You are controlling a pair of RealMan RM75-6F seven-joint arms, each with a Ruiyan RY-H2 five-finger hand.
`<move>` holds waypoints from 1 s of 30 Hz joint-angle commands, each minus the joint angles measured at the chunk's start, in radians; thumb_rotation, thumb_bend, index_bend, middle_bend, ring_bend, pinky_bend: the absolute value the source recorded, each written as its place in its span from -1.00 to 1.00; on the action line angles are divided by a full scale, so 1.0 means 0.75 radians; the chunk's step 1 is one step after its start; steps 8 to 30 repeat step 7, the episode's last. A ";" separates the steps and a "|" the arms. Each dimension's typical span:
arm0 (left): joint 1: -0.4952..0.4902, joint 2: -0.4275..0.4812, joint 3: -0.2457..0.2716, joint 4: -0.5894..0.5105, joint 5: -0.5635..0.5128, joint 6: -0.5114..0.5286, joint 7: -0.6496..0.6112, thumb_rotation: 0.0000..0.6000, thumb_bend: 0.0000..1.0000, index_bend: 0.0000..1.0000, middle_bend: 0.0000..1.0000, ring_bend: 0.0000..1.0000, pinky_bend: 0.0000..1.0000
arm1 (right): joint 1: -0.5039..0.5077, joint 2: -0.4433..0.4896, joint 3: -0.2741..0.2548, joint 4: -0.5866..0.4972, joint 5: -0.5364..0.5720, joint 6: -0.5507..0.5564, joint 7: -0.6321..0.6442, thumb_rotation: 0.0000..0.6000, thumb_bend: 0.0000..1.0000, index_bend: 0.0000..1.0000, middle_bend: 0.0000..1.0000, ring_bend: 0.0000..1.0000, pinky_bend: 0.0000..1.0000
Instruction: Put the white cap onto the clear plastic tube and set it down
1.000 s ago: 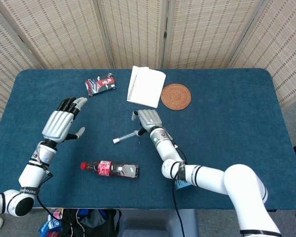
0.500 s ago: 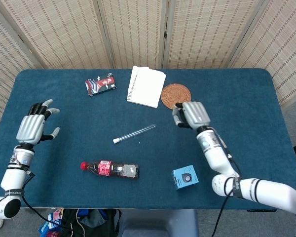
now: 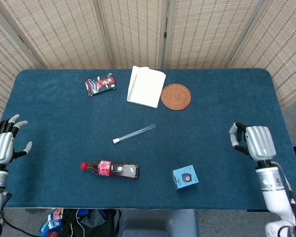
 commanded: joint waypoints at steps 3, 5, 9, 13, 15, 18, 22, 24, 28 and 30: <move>0.100 0.032 0.061 -0.080 0.054 0.106 0.052 1.00 -0.36 -0.67 -0.88 -0.95 -1.00 | -0.144 0.058 -0.086 -0.001 -0.099 0.076 0.042 1.00 -0.12 0.16 0.07 -0.04 0.08; 0.131 0.026 0.068 -0.097 0.078 0.157 0.058 1.00 -0.36 -0.67 -0.89 -0.96 -1.00 | -0.176 0.064 -0.095 -0.001 -0.120 0.094 0.046 1.00 -0.12 0.15 0.06 -0.06 0.08; 0.164 0.018 0.078 -0.114 0.105 0.203 0.064 1.00 -0.36 -0.68 -0.89 -0.96 -1.00 | -0.211 0.070 -0.102 -0.008 -0.133 0.107 0.048 1.00 -0.13 0.15 0.05 -0.07 0.07; 0.164 0.018 0.078 -0.114 0.105 0.203 0.064 1.00 -0.36 -0.68 -0.89 -0.96 -1.00 | -0.211 0.070 -0.102 -0.008 -0.133 0.107 0.048 1.00 -0.13 0.15 0.05 -0.07 0.07; 0.164 0.018 0.078 -0.114 0.105 0.203 0.064 1.00 -0.36 -0.68 -0.89 -0.96 -1.00 | -0.211 0.070 -0.102 -0.008 -0.133 0.107 0.048 1.00 -0.13 0.15 0.05 -0.07 0.07; 0.164 0.018 0.078 -0.114 0.105 0.203 0.064 1.00 -0.36 -0.68 -0.89 -0.96 -1.00 | -0.211 0.070 -0.102 -0.008 -0.133 0.107 0.048 1.00 -0.13 0.15 0.05 -0.07 0.07; 0.164 0.018 0.078 -0.114 0.105 0.203 0.064 1.00 -0.36 -0.68 -0.89 -0.96 -1.00 | -0.211 0.070 -0.102 -0.008 -0.133 0.107 0.048 1.00 -0.13 0.15 0.05 -0.07 0.07; 0.164 0.018 0.078 -0.114 0.105 0.203 0.064 1.00 -0.36 -0.68 -0.89 -0.96 -1.00 | -0.211 0.070 -0.102 -0.008 -0.133 0.107 0.048 1.00 -0.13 0.15 0.05 -0.07 0.07; 0.164 0.018 0.078 -0.114 0.105 0.203 0.064 1.00 -0.36 -0.68 -0.89 -0.96 -1.00 | -0.211 0.070 -0.102 -0.008 -0.133 0.107 0.048 1.00 -0.13 0.15 0.05 -0.07 0.07; 0.164 0.018 0.078 -0.114 0.105 0.203 0.064 1.00 -0.36 -0.68 -0.89 -0.96 -1.00 | -0.211 0.070 -0.102 -0.008 -0.133 0.107 0.048 1.00 -0.13 0.15 0.05 -0.07 0.07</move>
